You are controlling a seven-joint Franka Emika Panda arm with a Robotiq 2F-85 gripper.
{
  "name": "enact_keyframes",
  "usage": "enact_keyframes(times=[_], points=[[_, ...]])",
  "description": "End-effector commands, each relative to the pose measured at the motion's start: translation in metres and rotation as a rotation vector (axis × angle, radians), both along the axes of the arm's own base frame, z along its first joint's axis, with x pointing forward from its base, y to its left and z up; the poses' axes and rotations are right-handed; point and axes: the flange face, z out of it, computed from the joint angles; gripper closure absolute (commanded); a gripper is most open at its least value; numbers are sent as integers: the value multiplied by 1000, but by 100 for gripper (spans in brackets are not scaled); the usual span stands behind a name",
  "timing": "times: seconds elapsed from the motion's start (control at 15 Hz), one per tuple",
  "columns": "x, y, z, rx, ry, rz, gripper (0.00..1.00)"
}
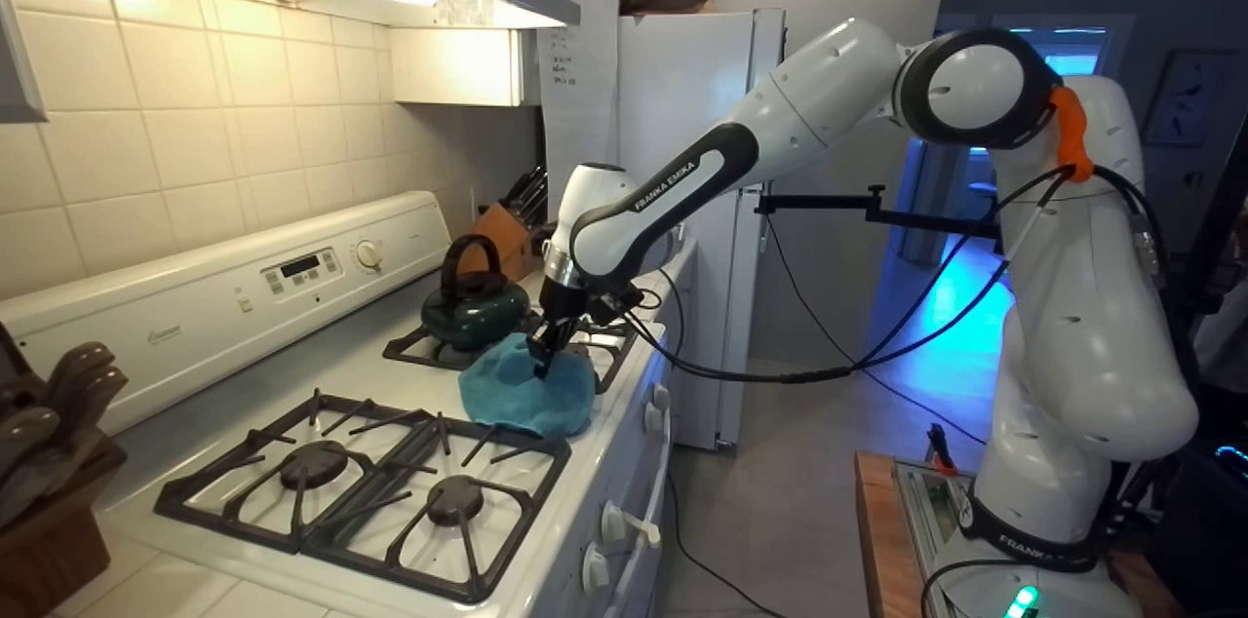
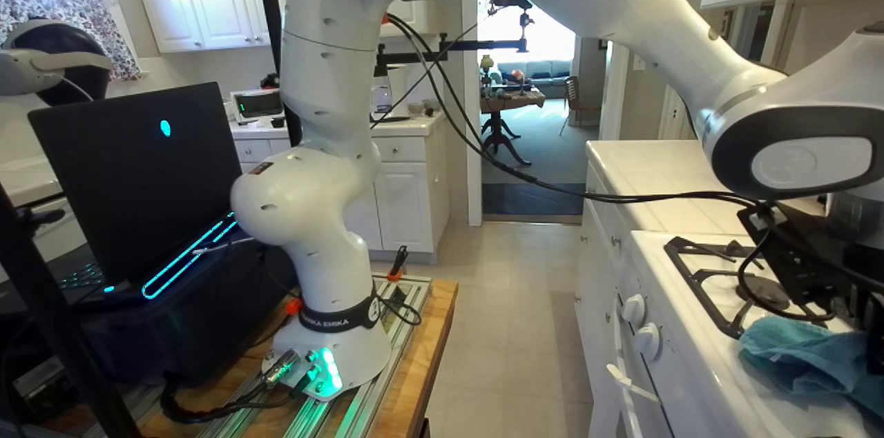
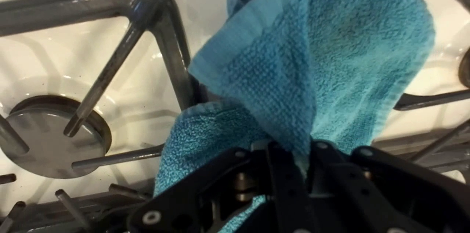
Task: Use the towel to wipe the stove
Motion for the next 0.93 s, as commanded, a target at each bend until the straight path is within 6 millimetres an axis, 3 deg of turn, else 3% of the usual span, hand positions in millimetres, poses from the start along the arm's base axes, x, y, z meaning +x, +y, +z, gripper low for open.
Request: enact_keyframes(times=[0.0,0.2,0.4,0.87], points=[[-16,-3,24,38,-19,19,98],[-25,0,32,57,13,53,98],[-37,0,24,66,106,73,98],[-43,-12,-30,79,245,65,98]])
